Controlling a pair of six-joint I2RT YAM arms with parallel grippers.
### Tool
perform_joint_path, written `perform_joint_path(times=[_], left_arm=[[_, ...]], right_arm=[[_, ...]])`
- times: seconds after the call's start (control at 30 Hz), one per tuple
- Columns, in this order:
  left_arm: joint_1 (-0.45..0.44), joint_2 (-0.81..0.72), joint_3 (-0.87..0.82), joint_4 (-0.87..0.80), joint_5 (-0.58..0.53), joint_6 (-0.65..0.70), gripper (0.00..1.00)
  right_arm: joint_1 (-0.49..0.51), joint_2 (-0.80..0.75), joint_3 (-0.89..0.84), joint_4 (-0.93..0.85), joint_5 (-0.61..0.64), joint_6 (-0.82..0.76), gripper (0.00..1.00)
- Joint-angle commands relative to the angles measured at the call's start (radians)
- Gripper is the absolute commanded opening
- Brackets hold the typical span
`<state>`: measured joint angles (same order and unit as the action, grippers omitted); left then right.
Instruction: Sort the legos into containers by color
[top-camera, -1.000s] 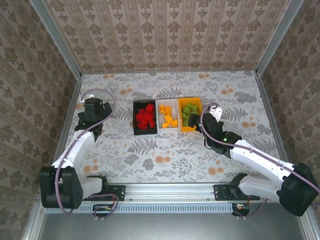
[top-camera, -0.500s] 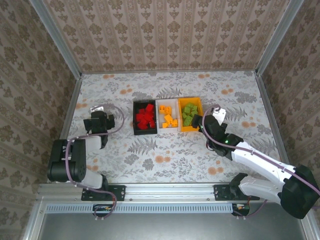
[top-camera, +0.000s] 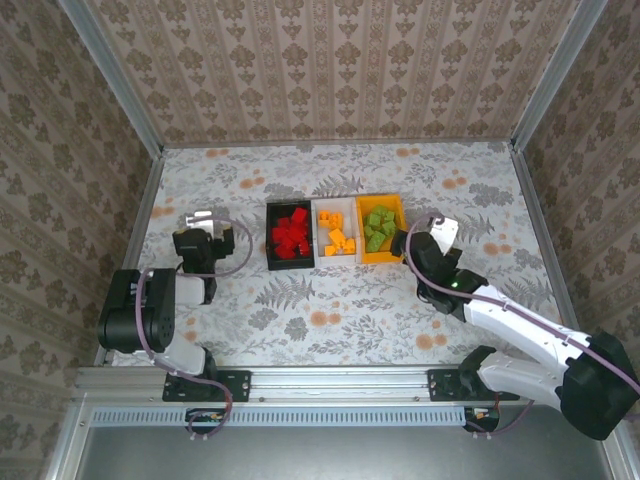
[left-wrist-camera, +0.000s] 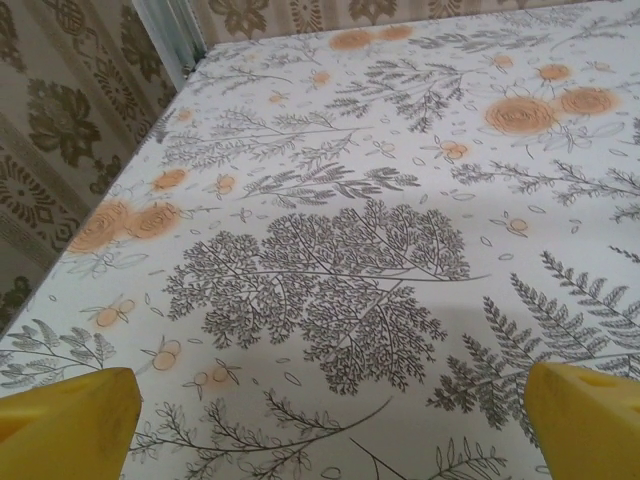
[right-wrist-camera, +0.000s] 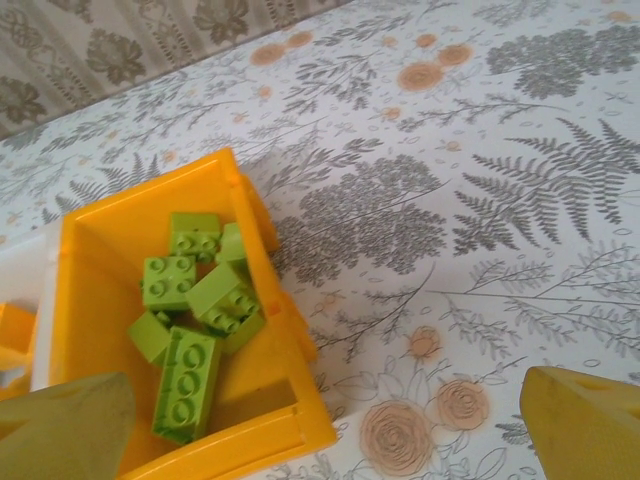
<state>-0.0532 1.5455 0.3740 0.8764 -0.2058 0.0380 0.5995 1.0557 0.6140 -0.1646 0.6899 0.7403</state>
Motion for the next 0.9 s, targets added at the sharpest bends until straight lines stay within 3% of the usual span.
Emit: perform_joint_path(times=[0.0, 0.17, 0.3, 0.47, 0.7, 0.8, 0.87], left_arm=[[0.001, 0.000, 0.003, 0.050, -0.021, -0.015, 1.00], [0.002, 0.002, 0.004, 0.050, -0.015, -0.012, 1.00], [0.002, 0.002, 0.003, 0.050, -0.014, -0.012, 1.00], [0.000, 0.002, 0.005, 0.050, -0.013, -0.009, 1.00], [-0.002, 0.002, 0.005, 0.050, -0.013, -0.007, 1.00], [-0.002, 0.002, 0.006, 0.050, -0.012, -0.007, 1.00], [-0.001, 0.002, 0.005, 0.050, -0.013, -0.007, 1.00]], right_arm=[[-0.046, -0.001, -0.010, -0.049, 0.039, 0.007, 1.00], [-0.079, -0.025, -0.060, 0.094, 0.053, -0.107, 1.00], [-0.100, -0.047, -0.129, 0.332, 0.054, -0.361, 1.00], [-0.224, -0.023, -0.138, 0.503, 0.035, -0.596, 1.00], [-0.467, 0.170, -0.227, 0.794, -0.201, -0.682, 1.00], [-0.521, 0.266, -0.282, 1.001, -0.334, -0.677, 1.00], [-0.535, 0.325, -0.274, 1.035, -0.377, -0.676, 1.00]])
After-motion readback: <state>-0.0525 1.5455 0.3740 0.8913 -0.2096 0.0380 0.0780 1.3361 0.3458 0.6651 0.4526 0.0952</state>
